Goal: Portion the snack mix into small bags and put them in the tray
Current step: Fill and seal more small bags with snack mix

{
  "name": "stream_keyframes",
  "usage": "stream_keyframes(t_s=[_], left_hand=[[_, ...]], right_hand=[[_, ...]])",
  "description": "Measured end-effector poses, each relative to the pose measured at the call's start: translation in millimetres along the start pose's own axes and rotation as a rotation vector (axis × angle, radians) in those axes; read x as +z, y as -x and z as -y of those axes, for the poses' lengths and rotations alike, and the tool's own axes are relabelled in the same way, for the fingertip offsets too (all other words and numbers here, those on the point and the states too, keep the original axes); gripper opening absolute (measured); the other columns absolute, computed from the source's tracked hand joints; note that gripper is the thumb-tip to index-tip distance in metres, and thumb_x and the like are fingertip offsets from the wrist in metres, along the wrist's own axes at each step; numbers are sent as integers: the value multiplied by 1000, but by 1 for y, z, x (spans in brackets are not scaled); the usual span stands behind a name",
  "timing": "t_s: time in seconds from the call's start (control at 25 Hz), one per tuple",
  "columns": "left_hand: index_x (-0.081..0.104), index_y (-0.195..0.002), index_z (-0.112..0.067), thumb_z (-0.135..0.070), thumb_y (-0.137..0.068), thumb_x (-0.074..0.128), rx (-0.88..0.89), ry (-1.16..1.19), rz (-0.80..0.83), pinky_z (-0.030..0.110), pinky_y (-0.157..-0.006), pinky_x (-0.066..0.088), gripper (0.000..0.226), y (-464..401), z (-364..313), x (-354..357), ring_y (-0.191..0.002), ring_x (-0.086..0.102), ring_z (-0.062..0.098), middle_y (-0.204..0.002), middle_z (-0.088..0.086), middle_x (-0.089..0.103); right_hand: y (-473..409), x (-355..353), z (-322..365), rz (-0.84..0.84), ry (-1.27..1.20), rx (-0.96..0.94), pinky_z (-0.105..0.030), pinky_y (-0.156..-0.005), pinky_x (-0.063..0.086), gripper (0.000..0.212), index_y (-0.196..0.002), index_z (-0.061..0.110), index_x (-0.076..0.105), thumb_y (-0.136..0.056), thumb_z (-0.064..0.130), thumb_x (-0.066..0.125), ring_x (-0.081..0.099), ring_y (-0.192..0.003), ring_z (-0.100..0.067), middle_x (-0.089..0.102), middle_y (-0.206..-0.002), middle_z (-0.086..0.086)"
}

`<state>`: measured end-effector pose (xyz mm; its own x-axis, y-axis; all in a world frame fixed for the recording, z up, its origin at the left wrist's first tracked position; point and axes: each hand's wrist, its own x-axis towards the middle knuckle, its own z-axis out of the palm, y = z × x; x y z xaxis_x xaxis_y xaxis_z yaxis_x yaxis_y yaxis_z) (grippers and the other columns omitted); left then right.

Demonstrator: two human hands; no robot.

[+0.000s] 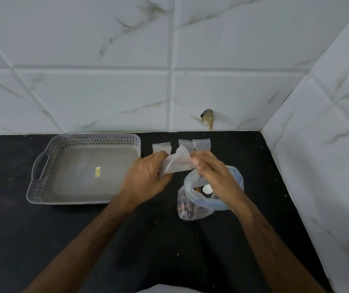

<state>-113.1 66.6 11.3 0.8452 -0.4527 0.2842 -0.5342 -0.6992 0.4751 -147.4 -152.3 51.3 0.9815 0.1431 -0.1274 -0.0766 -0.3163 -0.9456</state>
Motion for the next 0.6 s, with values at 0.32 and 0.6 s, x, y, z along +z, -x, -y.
stream_keyframes(t_s=[0.32,0.6], left_hand=[[42,-141,-24,-71,-72,70,-130,231,27,34,-99,46,88,5,-11,9,-116,55,8,-130,-8,57],[43,-139,-18,-47,-84,71,-120,489,82,40,-86,58,67,11,-13,23,-107,65,7,-125,-9,62]], right_hand=[[-2,10,-13,-28,332,-266,-11,-98,36,12,-94,19,75,-88,30,74,46,-119,-2,52,-118,11],[2,8,-8,54,504,-371,-35,-99,44,27,-108,26,72,-89,44,66,50,-115,-7,55,-116,12]])
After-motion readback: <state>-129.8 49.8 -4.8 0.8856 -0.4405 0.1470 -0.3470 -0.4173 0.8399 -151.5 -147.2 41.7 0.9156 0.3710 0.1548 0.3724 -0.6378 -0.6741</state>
